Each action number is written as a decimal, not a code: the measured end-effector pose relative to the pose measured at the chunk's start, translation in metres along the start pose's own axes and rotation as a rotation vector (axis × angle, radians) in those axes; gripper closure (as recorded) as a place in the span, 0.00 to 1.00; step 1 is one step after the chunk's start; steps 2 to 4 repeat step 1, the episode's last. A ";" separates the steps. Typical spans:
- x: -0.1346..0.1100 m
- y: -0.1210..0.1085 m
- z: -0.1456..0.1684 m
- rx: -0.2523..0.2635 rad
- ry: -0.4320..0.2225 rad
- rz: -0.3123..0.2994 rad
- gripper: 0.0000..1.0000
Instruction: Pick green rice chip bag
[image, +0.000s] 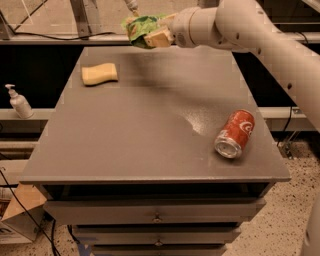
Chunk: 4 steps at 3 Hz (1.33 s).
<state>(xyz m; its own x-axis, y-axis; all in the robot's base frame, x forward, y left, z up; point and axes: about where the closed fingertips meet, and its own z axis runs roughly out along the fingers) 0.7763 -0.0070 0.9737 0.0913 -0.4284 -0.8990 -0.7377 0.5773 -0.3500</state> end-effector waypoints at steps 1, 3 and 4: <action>-0.001 0.001 0.001 -0.001 -0.002 -0.011 1.00; -0.001 0.001 0.001 -0.001 -0.002 -0.011 1.00; -0.001 0.001 0.001 -0.001 -0.002 -0.011 1.00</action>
Offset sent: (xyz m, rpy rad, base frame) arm 0.0000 0.0000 0.0000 0.0000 0.0000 0.0000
